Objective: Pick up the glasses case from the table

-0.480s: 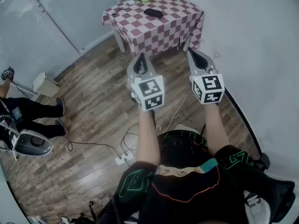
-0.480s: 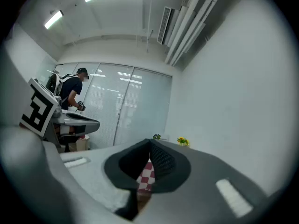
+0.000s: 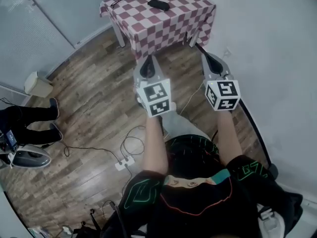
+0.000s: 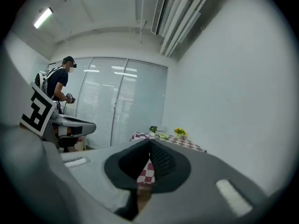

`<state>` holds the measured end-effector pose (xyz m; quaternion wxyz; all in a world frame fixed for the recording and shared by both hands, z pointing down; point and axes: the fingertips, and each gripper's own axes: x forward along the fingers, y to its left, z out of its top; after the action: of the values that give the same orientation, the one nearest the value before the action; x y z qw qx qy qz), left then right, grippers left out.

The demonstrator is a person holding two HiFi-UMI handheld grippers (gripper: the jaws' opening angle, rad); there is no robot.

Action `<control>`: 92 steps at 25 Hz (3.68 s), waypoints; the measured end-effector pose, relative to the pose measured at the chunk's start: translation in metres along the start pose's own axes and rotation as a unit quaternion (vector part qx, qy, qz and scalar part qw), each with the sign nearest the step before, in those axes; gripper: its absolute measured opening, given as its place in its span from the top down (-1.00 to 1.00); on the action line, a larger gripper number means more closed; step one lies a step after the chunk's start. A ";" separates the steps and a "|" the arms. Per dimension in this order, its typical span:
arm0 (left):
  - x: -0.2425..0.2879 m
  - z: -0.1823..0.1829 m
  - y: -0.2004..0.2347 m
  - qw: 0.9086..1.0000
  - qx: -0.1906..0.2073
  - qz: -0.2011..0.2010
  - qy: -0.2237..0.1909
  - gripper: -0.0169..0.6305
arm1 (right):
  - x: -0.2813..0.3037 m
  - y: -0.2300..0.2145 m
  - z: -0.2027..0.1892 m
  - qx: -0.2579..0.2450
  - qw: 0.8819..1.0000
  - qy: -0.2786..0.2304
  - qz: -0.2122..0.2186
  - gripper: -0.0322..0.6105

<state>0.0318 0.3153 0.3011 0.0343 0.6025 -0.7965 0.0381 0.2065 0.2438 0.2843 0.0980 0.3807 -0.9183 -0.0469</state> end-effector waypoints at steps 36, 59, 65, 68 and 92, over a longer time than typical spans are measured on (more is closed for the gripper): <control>0.331 -0.031 0.008 0.993 0.011 -0.065 0.098 0.92 | 0.288 -0.138 -0.039 0.126 0.992 0.029 0.008 0.89; 0.444 -0.016 -0.024 0.993 0.019 -0.080 0.084 0.92 | 0.367 -0.209 -0.040 0.121 0.992 0.036 0.022 0.89; 0.490 -0.043 0.003 0.991 0.017 -0.051 0.122 0.92 | 0.434 -0.212 -0.062 0.135 0.987 0.066 0.053 0.89; 0.511 -0.057 0.026 0.990 0.006 -0.027 0.142 0.92 | 0.474 -0.204 -0.066 0.133 0.985 0.079 0.081 0.89; 0.614 -0.142 0.117 0.963 -0.112 0.086 0.228 0.92 | 0.660 -0.115 -0.125 0.007 0.914 0.267 0.304 0.56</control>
<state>-0.2462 -0.2264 0.5019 0.2785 0.4991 -0.8158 0.0876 -0.1430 -0.3068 0.4831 0.3467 0.0827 -0.9295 0.0952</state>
